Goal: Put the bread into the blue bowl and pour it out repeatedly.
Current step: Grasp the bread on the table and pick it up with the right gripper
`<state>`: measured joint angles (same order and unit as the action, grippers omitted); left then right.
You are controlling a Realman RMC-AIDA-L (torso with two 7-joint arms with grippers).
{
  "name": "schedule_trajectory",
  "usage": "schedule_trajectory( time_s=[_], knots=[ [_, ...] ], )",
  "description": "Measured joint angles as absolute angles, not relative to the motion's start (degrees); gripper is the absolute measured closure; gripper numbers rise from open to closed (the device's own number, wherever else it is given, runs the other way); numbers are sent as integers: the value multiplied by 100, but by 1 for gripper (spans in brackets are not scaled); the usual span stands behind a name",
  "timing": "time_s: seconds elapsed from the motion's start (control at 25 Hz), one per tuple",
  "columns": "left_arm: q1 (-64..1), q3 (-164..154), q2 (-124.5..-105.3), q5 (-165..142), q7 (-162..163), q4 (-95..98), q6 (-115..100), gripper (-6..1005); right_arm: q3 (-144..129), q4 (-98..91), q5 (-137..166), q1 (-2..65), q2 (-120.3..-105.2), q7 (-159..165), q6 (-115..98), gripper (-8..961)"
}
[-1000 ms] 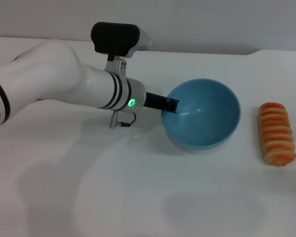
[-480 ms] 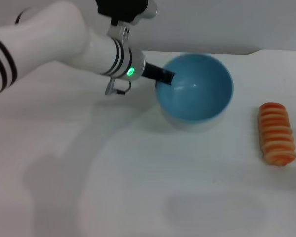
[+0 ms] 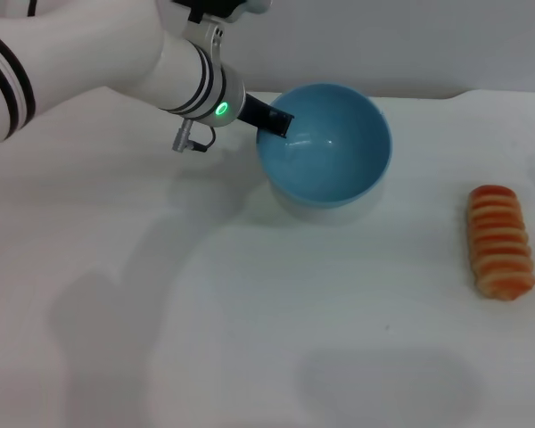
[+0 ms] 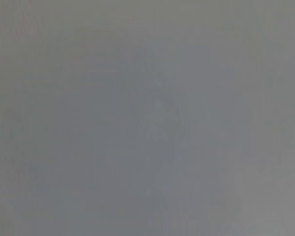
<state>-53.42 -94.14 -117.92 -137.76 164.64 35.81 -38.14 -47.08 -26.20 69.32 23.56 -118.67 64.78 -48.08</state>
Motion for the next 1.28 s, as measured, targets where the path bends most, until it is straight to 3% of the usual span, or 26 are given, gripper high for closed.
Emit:
schedule_trajectory(
  time_s=[0.2,0.44,0.68,1.28],
  knots=[
    [-5262,-9347,-11792,-13836,16473,3563,-3875,1000,-4959,-4171,10305,2431,-11854,10152,-4284,250],
    [-5209,-9320,-11786,-13846,16473,3551,-3780,1000,-4460,-5371,13555,2693,-11853,13207,-5762,250],
    [-5243,-9316,-11785,-13850,16462,3465,-3735,1000,-4215,-5538,14173,2832,-11856,13583,-6493,250],
    [-5241,-9324,-11827,-13837,16471,3429,-3531,1001,-4610,-4319,14141,3184,-11871,13526,-5858,250]
  ],
)
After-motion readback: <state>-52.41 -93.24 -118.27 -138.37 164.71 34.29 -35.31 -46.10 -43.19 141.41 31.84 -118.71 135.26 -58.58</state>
